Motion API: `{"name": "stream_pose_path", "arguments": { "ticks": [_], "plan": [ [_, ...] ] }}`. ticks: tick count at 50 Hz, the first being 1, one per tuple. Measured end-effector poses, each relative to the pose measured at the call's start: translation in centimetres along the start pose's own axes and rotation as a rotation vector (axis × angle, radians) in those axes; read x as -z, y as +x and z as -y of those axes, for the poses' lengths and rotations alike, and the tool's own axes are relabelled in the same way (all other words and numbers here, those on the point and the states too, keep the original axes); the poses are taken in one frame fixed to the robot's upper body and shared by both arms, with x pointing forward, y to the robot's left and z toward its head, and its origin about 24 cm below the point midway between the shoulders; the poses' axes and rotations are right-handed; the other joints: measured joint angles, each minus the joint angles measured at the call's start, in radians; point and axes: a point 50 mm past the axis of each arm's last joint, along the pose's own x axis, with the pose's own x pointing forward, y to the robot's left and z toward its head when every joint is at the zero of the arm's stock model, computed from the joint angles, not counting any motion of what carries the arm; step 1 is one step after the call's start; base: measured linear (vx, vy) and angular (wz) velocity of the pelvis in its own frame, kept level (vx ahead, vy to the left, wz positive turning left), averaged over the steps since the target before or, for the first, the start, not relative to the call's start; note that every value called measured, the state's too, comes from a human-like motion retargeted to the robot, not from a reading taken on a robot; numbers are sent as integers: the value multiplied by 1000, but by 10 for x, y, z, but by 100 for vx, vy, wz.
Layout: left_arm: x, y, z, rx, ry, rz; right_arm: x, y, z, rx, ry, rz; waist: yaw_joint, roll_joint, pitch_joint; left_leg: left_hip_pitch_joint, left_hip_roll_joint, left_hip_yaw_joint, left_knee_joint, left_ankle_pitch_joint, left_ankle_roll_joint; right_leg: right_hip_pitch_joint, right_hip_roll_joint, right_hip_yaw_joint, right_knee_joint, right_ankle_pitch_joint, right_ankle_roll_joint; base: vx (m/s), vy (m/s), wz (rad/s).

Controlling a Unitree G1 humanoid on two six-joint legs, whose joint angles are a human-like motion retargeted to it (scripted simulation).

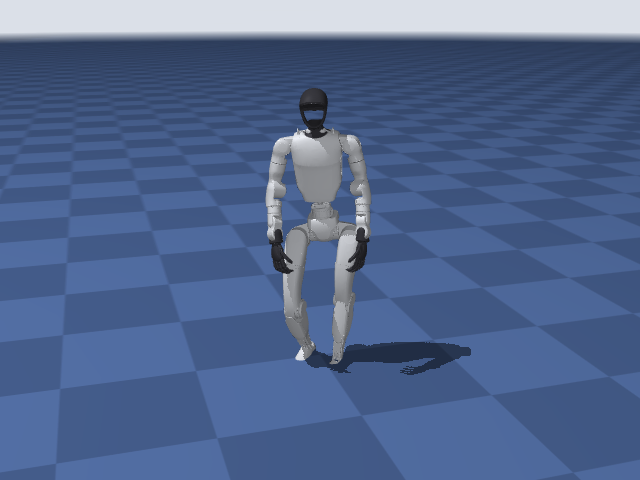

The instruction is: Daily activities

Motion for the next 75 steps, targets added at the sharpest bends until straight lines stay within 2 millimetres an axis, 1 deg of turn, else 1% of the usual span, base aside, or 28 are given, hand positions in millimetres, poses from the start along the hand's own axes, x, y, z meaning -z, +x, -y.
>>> {"name": "stream_pose_path", "arguments": {
  "ticks": [11, 13, 16, 19, 23, 27, 34, 38, 41, 45, 47, 48, 50, 52, 53, 55, 57, 60, 62, 65, 66, 67, 68, 70, 71, 72, 73, 75],
  "plan": [
    [-20, 3, 0, -5, 119, 54, 27, -3, -16, -51, 22, -79, 37, -14, -12, -8, -2, -97, -1, 17, -27, 30, -21, -87, -9, 2, -32, 2, 0, 62],
    [-15, 3, 2, 2, 133, 36, 29, -4, -16, -49, 27, -84, 43, -14, -12, -11, -5, -120, -2, 24, -35, 32, -27, -101, -3, 4, -40, 0, 0, 77],
    [5, 0, 4, 10, 145, -30, 30, -5, -13, -40, 30, -83, 51, -11, -11, -13, -11, -158, -3, 39, -50, 31, -37, -116, 16, 12, -52, 0, 0, 83],
    [15, -2, 2, 6, 165, -67, 33, -6, -10, -32, 28, -85, 50, -8, -12, -12, -22, -199, -3, 56, -65, 23, -44, -109, 45, 31, -57, -2, 0, 93],
    [22, -3, -3, -3, 195, -101, 37, -7, -8, -19, 26, -95, 33, -8, -8, -6, -50, -264, -3, 85, -81, -6, -26, -27, 83, 65, -27, -3, -1, 111],
    [26, -4, -7, -10, 219, -128, 40, -8, -8, -10, 27, -110, 16, -12, -10, -10, -75, -311, -3, 107, -95, -31, 0, 50, 86, 66, 5, -3, -3, 87],
    [29, -6, -10, -14, 224, -149, 40, -6, -12, -12, 32, -133, 13, -5, -31, -26, -71, -321, -4, 113, -105, -25, 7, 40, 41, 59, 5, 0, -3, 27],
    [33, -5, -3, 4, 216, -151, 36, -5, -11, 0, 42, -124, 3, 2, -41, -23, -59, -292, -3, 104, -92, -18, 17, 42, 25, 63, 3, 1, 0, -5],
    [30, -3, 6, 20, 207, -133, 29, -3, -7, 22, 44, -102, -20, 3, -42, -13, -50, -222, 24, 74, -46, -14, 25, 69, 26, 68, 6, 2, 2, -38],
    [29, -2, 17, 37, 186, -113, 14, -1, -2, 48, 21, -48, -76, -12, -24, -23, -47, -21, 214, -47, 82, -4, 27, 153, 51, 84, 21, 0, 8, -88],
    [32, -2, 19, 39, 175, -113, 5, 0, 0, 49, -11, -17, -105, -15, -8, -53, -38, 57, 362, -107, 126, 1, 55, 221, 72, 109, 40, -4, 13, -176],
    [34, -3, 20, 38, 170, -116, 1, 0, 1, 50, -32, -1, -119, -14, 0, -71, -30, 84, 429, -132, 140, -1, 78, 256, 83, 125, 52, -5, 15, -242],
    [37, -5, 17, 27, 152, -116, -13, 1, 8, 51, -92, 35, -116, 49, 1, -133, 65, 144, 576, -215, 148, -12, 200, 307, 38, 193, 70, -7, 15, -306],
    [46, -7, 21, 38, 157, -138, -17, 1, 8, 47, -130, 49, -144, 43, 6, -156, 82, 209, 630, -229, 160, -49, 209, 315, 72, 189, 93, -14, 14, -291],
    [50, -8, 21, 39, 163, -149, -20, 2, 8, 42, -151, 56, -151, 42, 2, -164, 101, 255, 639, -237, 165, -72, 197, 293, 83, 169, 91, -11, 13, -330],
    [57, -11, 18, 46, 184, -175, -25, 2, 12, 30, -201, 66, -140, 56, -50, -144, 154, 364, 506, -210, 169, -130, 151, 198, 55, 148, 57, -8, 11, -379],
    [66, -13, 20, 64, 221, -208, -23, 2, 8, 13, -230, 60, -145, 34, -58, -151, 172, 486, 523, -236, 176, -142, 36, 68, 111, 91, 30, -19, 6, -358],
    [76, -17, 18, 88, 291, -247, -19, 2, 3, -15, -264, 53, -140, -1, -97, -140, 192, 677, 497, -267, 185, -126, -138, -136, 166, 4, -1, -18, 0, -360],
    [84, -21, 14, 110, 345, -278, -17, 2, -4, -47, -278, 53, -117, -36, -134, -22, 131, 811, 240, -186, 193, -77, -217, -256, 139, -29, -13, -13, -7, -387],
    [91, -24, 18, 141, 369, -299, -15, 2, -13, -76, -292, 54, -122, -87, -170, 4, 97, 1001, 189, -168, 197, -49, -351, -392, 153, -48, -3, -19, -13, -361],
    [95, -26, 17, 146, 372, -312, -17, 3, -18, -91, -293, 60, -121, -103, -185, 23, 81, 1056, 153, -157, 199, -42, -355, -410, 131, -48, 4, -10, -17, -378],
    [100, -28, 15, 149, 372, -327, -18, 4, -24, -107, -293, 68, -118, -114, -197, 50, 66, 1110, 102, -138, 201, -29, -339, -422, 93, -44, 9, -5, -19, -406],
    [107, -32, 11, 148, 367, -344, -21, 4, -33, -128, -289, 77, -107, -116, -203, 94, 55, 1161, 22, -103, 202, -2, -285, -422, 26, -31, 11, -2, -20, -395],
    [112, -35, 12, 149, 346, -355, -22, 5, -41, -144, -279, 83, -120, -132, -212, 135, 42, 1212, -7, -65, 208, -4, -260, -371, -19, -25, 33, 2, -20, -345],
    [113, -35, 11, 141, 326, -357, -22, 5, -45, -150, -272, 86, -126, -143, -215, 148, 44, 1205, 9, -56, 215, -10, -242, -320, -35, -21, 43, 8, -19, -335],
    [115, -37, 10, 130, 304, -359, -22, 5, -49, -157, -262, 90, -127, -152, -213, 152, 65, 1188, 62, -71, 222, -3, -214, -271, -63, -14, 51, 14, -18, -372],
    [117, -38, 5, 111, 278, -359, -24, 5, -54, -165, -248, 96, -119, -154, -200, 139, 127, 1152, 192, -136, 229, 29, -163, -223, -116, 2, 55, 16, -16, -380],
    [118, -39, 5, 92, 231, -350, -20, 4, -59, -173, -222, 90, -118, -165, -189, 108, 171, 1039, 329, -186, 243, 35, -121, -116, -129, 13, 71, 16, -14, -367]
  ]
}}
